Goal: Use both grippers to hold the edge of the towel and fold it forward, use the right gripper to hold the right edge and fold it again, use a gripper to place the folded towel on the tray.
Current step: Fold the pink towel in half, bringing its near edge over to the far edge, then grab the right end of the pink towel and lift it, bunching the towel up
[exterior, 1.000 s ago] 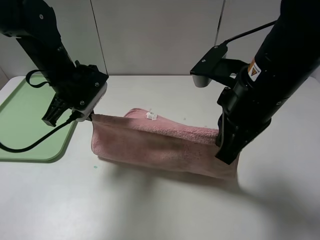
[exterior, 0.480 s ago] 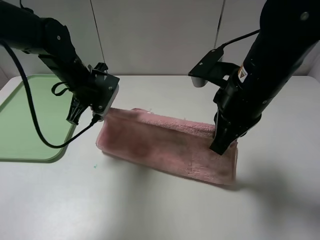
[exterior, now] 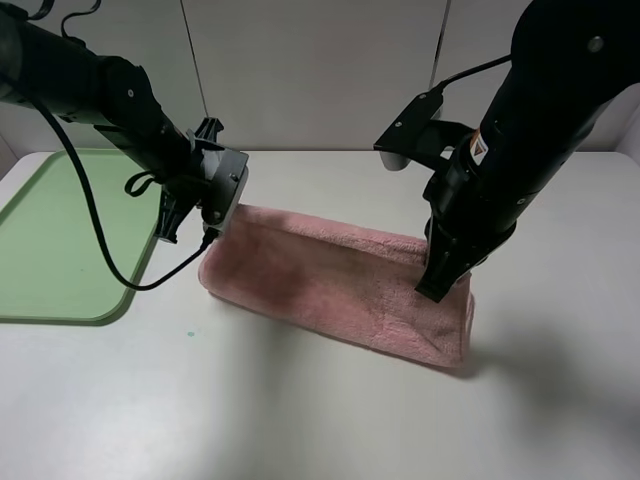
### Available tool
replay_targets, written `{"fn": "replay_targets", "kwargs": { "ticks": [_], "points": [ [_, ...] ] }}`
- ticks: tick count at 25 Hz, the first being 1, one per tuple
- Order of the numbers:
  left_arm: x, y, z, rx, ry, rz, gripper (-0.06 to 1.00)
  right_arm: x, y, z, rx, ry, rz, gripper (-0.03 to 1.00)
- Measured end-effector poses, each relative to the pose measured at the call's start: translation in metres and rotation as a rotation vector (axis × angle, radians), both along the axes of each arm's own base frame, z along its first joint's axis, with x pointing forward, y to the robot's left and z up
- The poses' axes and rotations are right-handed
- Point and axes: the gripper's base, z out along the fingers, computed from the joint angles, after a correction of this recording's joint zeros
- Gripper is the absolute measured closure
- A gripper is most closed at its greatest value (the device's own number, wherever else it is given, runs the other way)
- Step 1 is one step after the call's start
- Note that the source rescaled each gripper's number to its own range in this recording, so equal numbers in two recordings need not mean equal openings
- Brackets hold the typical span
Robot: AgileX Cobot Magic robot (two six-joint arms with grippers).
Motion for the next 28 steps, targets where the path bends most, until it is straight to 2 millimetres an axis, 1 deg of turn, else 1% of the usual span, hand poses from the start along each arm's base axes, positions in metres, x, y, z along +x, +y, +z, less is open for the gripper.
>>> {"fn": "replay_targets", "kwargs": {
  "ticks": [3,4,5,6,7,8,9,10,11,13,16,24,26,28],
  "points": [
    [0.004,-0.002,0.002,-0.021,-0.056,0.005,0.91,0.002,0.0,0.0,-0.004,-0.027,0.008,0.97],
    [0.006,-0.003,0.003,-0.031,-0.074,0.01,0.86,0.003,-0.001,0.0,-0.011,-0.034,0.009,0.96],
    [0.007,-0.004,0.004,-0.04,-0.094,0.012,0.78,0.003,-0.002,0.0,-0.026,-0.037,0.012,0.91],
    [0.008,-0.006,0.005,-0.047,-0.113,0.011,0.67,0.003,-0.004,0.0,-0.046,-0.03,0.008,0.8],
    [0.009,-0.007,0.005,-0.054,-0.122,0.014,0.56,0.002,-0.005,0.0,-0.061,-0.02,0.001,0.59],
    [0.009,-0.009,0.006,-0.063,-0.129,0.018,0.42,0.001,-0.006,0.0,-0.071,-0.014,-0.006,0.35],
    [0.008,-0.011,0.006,-0.074,-0.131,0.024,0.3,0.001,-0.007,0.0,-0.075,-0.011,-0.016,0.21],
    [0.009,-0.014,0.006,-0.092,-0.142,0.034,0.18,0.001,-0.007,0.0,-0.076,-0.008,-0.029,0.11],
    [0.009,-0.015,0.006,-0.106,-0.149,0.044,0.09,0.001,-0.007,0.0,-0.078,-0.009,-0.035,0.05],
    [0.011,-0.017,0.007,-0.124,-0.165,0.055,0.0,0.001,-0.007,0.0,-0.077,-0.01,-0.043,0.0],
    [0.012,-0.017,0.008,-0.131,-0.177,0.058,-0.04,0.001,-0.007,0.0,-0.076,-0.01,-0.046,-0.03],
    [0.011,-0.017,0.01,-0.138,-0.179,0.066,-0.05,0.001,-0.007,0.0,-0.076,-0.01,-0.048,-0.03],
    [0.01,-0.016,0.018,-0.155,-0.185,0.084,-0.05,0.001,-0.008,0.0,-0.083,-0.003,-0.049,-0.03],
    [0.006,-0.015,0.031,-0.182,-0.19,0.111,-0.05,-0.001,-0.009,0.0,-0.089,0.008,-0.052,-0.03]
  ]
}}
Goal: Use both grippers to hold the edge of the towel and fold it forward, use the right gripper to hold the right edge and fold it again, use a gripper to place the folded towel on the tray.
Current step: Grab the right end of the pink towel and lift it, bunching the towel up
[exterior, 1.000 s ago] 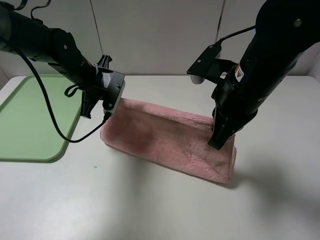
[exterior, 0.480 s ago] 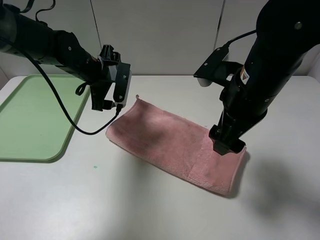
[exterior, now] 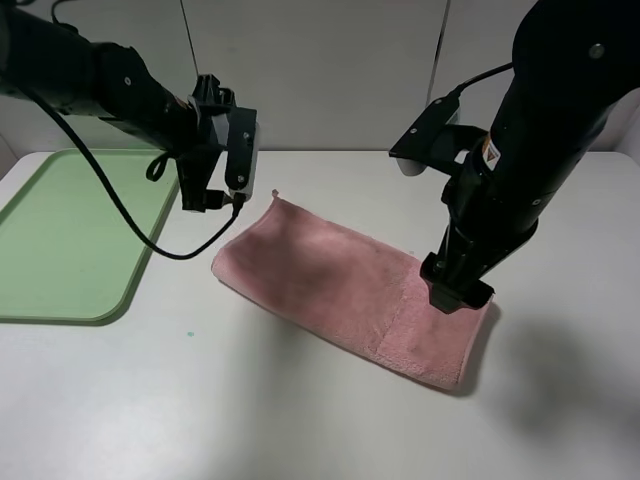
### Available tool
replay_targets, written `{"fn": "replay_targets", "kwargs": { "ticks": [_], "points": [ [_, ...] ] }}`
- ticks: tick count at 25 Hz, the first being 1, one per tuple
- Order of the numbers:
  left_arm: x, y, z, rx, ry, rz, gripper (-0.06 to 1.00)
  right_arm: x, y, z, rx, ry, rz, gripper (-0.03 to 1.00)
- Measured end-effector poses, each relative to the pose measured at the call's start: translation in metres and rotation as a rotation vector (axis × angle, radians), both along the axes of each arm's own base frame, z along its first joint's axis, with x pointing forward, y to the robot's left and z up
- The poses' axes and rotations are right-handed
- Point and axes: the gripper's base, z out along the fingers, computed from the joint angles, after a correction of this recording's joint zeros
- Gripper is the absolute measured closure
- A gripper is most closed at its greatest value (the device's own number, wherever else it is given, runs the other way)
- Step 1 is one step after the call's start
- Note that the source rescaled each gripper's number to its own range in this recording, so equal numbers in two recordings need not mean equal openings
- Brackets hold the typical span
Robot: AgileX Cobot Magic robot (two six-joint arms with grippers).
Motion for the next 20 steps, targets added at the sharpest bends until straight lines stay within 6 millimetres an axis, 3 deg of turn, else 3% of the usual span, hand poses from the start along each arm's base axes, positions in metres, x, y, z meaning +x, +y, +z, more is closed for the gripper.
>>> {"fn": "replay_targets", "kwargs": {
  "ticks": [5,11,20],
  "points": [
    [-0.02,0.007,0.044,-0.116,0.063,0.127,-0.05,-0.005,0.0,-0.001,-0.002,0.056,-0.022,-0.03],
    [-0.058,0.021,0.103,-0.311,0.164,0.354,-0.05,-0.011,0.0,0.004,0.035,0.091,-0.049,-0.03],
    [-0.145,0.057,0.182,-0.519,0.266,0.601,-0.05,-0.029,-0.014,0.05,0.167,-0.043,-0.079,-0.03]
  ]
}}
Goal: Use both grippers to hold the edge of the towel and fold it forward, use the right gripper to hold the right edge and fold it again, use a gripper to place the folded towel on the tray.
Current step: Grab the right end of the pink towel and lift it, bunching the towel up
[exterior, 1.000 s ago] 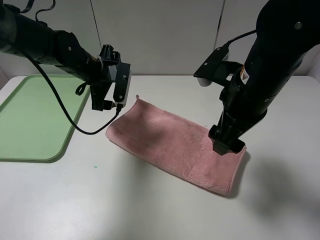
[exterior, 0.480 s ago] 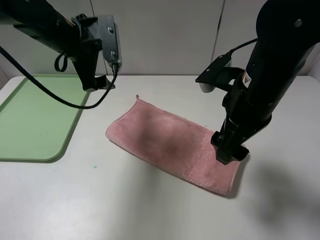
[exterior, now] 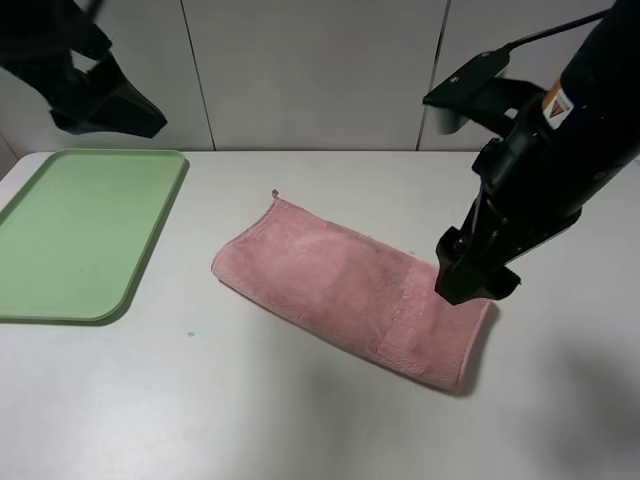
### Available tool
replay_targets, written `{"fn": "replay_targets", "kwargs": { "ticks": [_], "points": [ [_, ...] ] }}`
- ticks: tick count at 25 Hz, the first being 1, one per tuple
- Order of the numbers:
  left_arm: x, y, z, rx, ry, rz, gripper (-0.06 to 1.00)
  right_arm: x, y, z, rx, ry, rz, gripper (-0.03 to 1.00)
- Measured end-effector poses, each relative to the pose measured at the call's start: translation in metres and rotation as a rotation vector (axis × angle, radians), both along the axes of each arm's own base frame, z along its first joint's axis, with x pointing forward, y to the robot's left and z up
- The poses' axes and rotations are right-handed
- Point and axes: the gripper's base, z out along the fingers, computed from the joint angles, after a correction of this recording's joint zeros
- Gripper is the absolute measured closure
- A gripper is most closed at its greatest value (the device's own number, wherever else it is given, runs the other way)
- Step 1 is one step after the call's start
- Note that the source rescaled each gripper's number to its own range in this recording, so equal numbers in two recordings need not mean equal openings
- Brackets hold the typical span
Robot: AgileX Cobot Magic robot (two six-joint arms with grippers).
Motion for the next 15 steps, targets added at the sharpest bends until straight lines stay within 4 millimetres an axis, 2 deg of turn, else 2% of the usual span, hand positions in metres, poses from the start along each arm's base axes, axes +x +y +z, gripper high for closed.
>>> {"fn": "replay_targets", "kwargs": {
  "ticks": [5,7,12,13,14,15],
  "points": [
    [-0.051,0.021,0.031,-0.151,-0.05,0.119,-0.05,-0.013,-0.011,0.023,0.066,-0.072,-0.019,-0.03],
    [-0.076,0.031,0.035,-0.206,-0.065,0.157,-0.05,-0.018,-0.014,0.029,0.086,-0.091,-0.027,-0.03],
    [-0.13,0.054,0.02,-0.3,-0.08,0.22,-0.05,-0.026,-0.021,0.041,0.125,-0.128,-0.041,-0.03],
    [-0.13,0.054,0.02,-0.3,-0.08,0.22,-0.05,-0.026,-0.021,0.041,0.125,-0.128,-0.041,-0.03],
    [-0.151,0.062,0.01,-0.325,-0.084,0.232,-0.05,-0.028,-0.023,0.044,0.135,-0.139,-0.042,-0.03],
    [-0.164,0.067,0.002,-0.344,-0.091,0.239,-0.05,-0.029,-0.024,0.045,0.139,-0.143,-0.043,-0.03]
  ]
}}
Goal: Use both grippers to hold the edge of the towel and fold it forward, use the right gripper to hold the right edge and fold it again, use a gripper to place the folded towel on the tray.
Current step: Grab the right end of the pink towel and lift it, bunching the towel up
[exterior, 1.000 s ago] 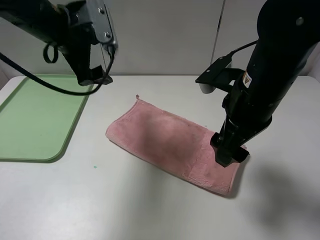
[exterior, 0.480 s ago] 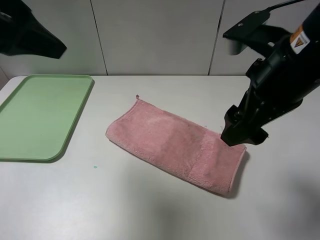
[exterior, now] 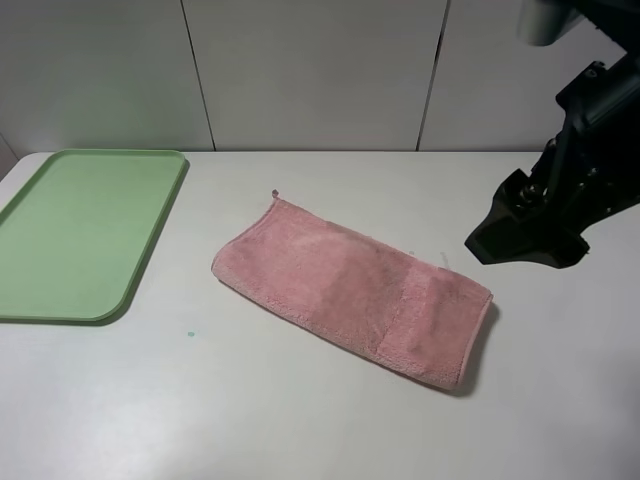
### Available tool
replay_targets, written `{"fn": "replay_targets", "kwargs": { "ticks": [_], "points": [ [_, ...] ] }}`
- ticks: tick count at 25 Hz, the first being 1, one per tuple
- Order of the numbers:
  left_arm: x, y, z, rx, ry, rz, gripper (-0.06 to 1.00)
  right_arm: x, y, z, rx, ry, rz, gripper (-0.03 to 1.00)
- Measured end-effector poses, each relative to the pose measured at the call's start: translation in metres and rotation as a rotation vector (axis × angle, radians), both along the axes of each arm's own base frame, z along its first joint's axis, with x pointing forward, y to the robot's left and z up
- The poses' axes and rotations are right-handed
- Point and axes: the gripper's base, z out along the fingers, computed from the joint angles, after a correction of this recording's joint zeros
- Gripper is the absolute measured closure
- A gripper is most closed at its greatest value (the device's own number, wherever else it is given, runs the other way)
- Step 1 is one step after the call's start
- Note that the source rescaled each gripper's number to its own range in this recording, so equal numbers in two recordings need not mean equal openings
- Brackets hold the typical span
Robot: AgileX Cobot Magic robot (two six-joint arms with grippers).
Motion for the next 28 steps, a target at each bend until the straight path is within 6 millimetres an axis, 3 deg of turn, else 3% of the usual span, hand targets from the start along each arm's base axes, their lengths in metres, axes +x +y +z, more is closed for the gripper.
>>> {"fn": "replay_targets", "kwargs": {
  "ticks": [8,12,16,28],
  "points": [
    [-0.057,0.023,-0.05,-0.147,-0.065,0.062,-0.05,0.0,0.0,0.002,0.017,-0.02,0.001,-0.03],
    [-0.067,0.028,-0.075,-0.186,-0.069,0.081,-0.05,0.0,0.0,0.002,0.021,-0.025,0.001,-0.03],
    [-0.069,0.028,-0.099,-0.172,0.049,0.111,-0.05,0.0,0.0,0.002,0.024,-0.024,-0.006,-0.03],
    [-0.066,0.034,-0.103,-0.159,0.053,0.197,-0.05,0.002,0.006,0.0,0.115,-0.021,-0.076,-0.03]
  ]
}}
